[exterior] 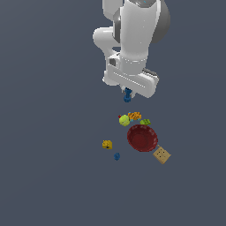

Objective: Pick up a designated object from a clutter of objects.

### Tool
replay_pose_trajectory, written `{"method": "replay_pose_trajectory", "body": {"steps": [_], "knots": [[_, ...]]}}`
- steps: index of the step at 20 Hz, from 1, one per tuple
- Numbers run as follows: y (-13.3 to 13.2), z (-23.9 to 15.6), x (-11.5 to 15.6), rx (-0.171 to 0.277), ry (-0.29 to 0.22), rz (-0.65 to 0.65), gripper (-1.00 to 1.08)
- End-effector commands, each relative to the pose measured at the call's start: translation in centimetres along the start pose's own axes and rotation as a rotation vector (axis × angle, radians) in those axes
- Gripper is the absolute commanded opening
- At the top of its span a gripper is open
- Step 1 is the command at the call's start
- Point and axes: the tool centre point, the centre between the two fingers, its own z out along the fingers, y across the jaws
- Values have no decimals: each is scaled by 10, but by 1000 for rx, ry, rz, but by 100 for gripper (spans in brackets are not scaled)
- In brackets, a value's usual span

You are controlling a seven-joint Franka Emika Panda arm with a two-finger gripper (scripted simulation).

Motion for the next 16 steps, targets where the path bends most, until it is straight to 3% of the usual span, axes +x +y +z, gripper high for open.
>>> {"method": "replay_pose_trajectory", "body": {"steps": [1,16], "knots": [[-8,-25,-14,-1,0,0,-100],[-53,-143,-78,1,-3,-1,-100]]}}
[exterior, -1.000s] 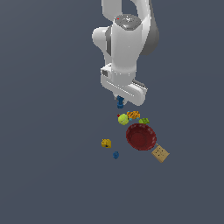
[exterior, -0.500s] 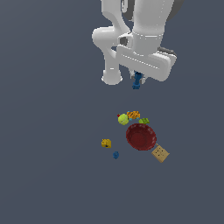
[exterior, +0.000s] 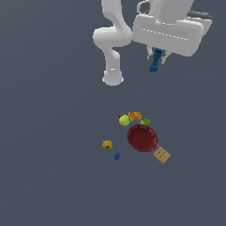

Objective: Pick up a designated object from a clutter of objects.

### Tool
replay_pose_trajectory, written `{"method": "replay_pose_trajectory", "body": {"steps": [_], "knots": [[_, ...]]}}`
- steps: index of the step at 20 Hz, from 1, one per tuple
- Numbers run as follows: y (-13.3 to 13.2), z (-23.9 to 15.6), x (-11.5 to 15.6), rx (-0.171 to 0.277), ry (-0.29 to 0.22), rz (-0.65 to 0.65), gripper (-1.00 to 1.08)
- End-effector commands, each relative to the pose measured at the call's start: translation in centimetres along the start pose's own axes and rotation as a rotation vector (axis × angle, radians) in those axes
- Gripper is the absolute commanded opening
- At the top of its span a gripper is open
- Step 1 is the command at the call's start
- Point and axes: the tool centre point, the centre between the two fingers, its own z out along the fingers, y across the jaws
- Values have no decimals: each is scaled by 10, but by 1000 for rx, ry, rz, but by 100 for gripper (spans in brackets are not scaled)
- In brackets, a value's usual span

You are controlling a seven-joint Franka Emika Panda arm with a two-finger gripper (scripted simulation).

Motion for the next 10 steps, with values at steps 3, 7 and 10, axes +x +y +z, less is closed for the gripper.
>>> {"method": "replay_pose_trajectory", "body": {"steps": [3,7,10], "knots": [[-8,-19,-10,0,-1,1,-100],[-12,-27,-13,0,-2,1,-100],[-13,-29,-14,0,-2,1,-100]]}}
